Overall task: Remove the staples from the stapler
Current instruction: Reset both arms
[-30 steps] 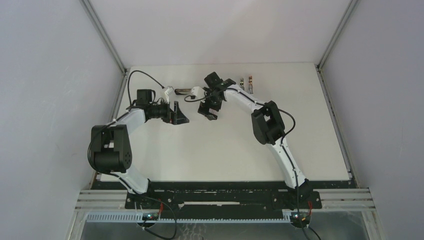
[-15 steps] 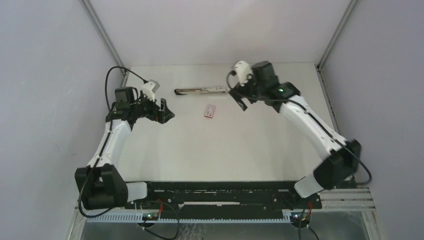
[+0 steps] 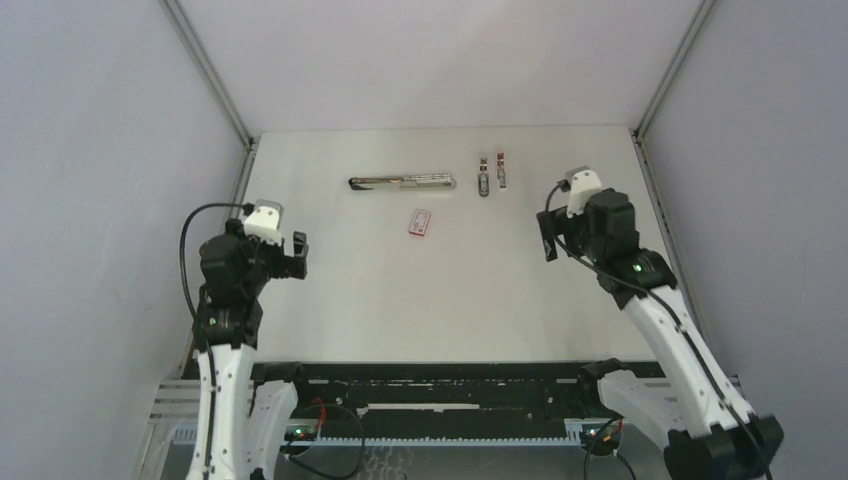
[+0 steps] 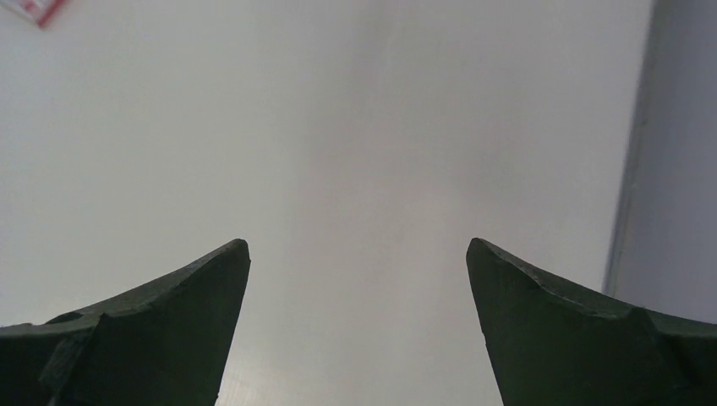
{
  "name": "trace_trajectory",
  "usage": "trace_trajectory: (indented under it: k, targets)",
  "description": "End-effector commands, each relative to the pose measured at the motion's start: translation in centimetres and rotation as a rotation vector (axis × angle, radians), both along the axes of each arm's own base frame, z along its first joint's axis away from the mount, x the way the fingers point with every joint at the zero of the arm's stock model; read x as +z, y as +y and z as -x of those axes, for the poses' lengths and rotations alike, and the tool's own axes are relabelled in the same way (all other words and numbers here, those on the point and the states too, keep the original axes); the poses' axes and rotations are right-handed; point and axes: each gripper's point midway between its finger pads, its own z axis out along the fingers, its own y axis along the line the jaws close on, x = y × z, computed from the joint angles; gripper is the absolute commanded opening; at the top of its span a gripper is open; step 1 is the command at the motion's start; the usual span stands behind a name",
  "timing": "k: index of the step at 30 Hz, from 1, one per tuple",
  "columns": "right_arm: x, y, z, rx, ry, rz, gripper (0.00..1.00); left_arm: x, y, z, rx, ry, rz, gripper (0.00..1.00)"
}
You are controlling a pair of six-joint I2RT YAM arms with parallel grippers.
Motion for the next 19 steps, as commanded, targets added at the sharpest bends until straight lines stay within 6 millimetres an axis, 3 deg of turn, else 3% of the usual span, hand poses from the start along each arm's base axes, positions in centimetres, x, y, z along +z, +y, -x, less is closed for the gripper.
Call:
trace_trajectory:
  k: [1, 11, 19]
  targets:
    - [5.4, -0.6, 0.4, -0.055, -0.242, -0.093, 1.0, 0.3, 1.2, 1.5, 0.103, -0.09, 0.01, 1.0]
    - [5.8, -2.3, 3.8, -0.075, -0.385, -0.092, 1.0, -0.4, 1.1, 2.8, 0.116, -0.118, 0.021, 1.0]
    - [5.4, -2.3, 4.6, -0.077, -0.414, -0.087, 1.0, -0.5, 1.4, 2.7, 0.129, -0.122, 0.011, 1.0]
